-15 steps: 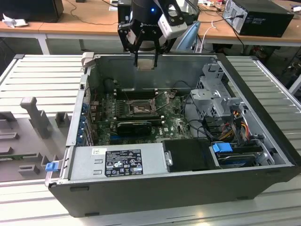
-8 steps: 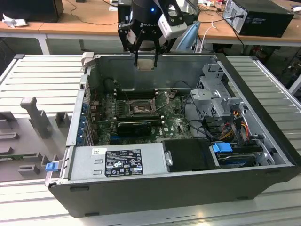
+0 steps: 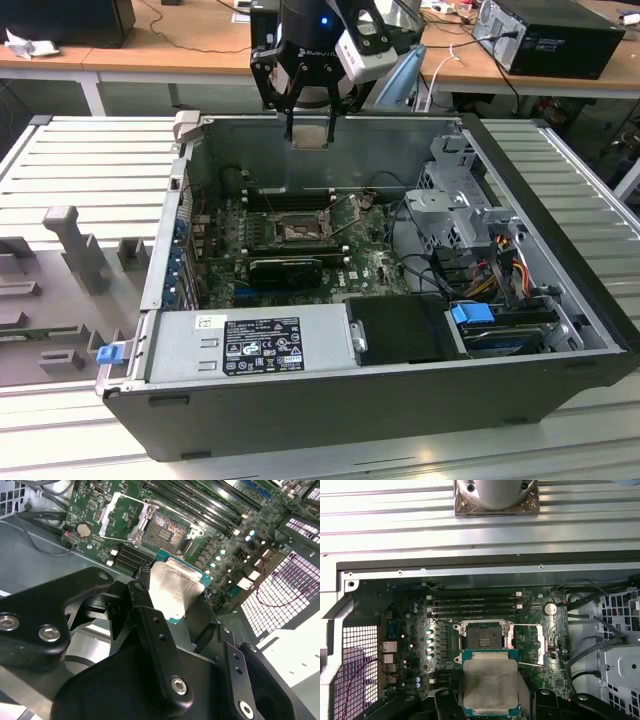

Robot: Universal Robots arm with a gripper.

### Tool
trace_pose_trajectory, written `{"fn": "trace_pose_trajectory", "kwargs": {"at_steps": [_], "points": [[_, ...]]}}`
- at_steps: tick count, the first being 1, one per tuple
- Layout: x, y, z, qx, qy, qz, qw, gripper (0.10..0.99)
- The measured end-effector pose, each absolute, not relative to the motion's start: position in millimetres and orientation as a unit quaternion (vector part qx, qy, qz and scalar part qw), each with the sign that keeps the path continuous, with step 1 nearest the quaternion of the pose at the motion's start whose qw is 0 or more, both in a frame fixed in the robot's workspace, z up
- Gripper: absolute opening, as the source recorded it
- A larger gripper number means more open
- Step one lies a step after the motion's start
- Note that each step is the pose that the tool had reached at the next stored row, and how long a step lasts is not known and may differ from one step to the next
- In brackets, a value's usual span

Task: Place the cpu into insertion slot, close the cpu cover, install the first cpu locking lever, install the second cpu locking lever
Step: 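Place the cpu into insertion slot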

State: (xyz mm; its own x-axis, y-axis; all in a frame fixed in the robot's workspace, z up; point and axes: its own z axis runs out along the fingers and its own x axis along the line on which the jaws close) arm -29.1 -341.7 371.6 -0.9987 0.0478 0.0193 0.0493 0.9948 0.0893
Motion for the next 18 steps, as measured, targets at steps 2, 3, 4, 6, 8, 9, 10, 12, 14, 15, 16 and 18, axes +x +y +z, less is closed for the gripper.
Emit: {"fn": "trace_pose_trajectory", "kwargs": {"at_steps": [2,3,4,6,8,9,10,12,14,15,16,18], "points": [[-29.1,-341.8,371.5,-0.027,-0.999,-0.045,0.008,0.529],[-29.1,-341.7,371.5,-0.029,-0.999,-0.045,0.008,0.529],[-29.1,-341.8,371.5,-0.031,-0.998,-0.045,0.008,0.529],[-29.1,-341.7,371.5,-0.035,-0.998,-0.045,0.008,0.529],[-29.1,-341.7,371.5,-0.038,-0.998,-0.045,0.008,0.529],[-29.1,-341.7,371.5,-0.04,-0.998,-0.045,0.008,0.529],[-29.2,-341.7,371.4,-0.043,-0.998,-0.045,0.008,0.529],[-29.2,-341.7,371.4,-0.048,-0.998,-0.045,0.008,0.529],[-29.1,-341.7,371.3,-0.051,-0.998,-0.045,0.007,0.529],[-29.2,-341.8,371.4,-0.053,-0.998,-0.045,0.007,0.529],[-29.2,-341.7,371.3,-0.054,-0.997,-0.045,0.007,0.529],[-29.2,-341.7,371.3,-0.057,-0.997,-0.045,0.007,0.529]]}}
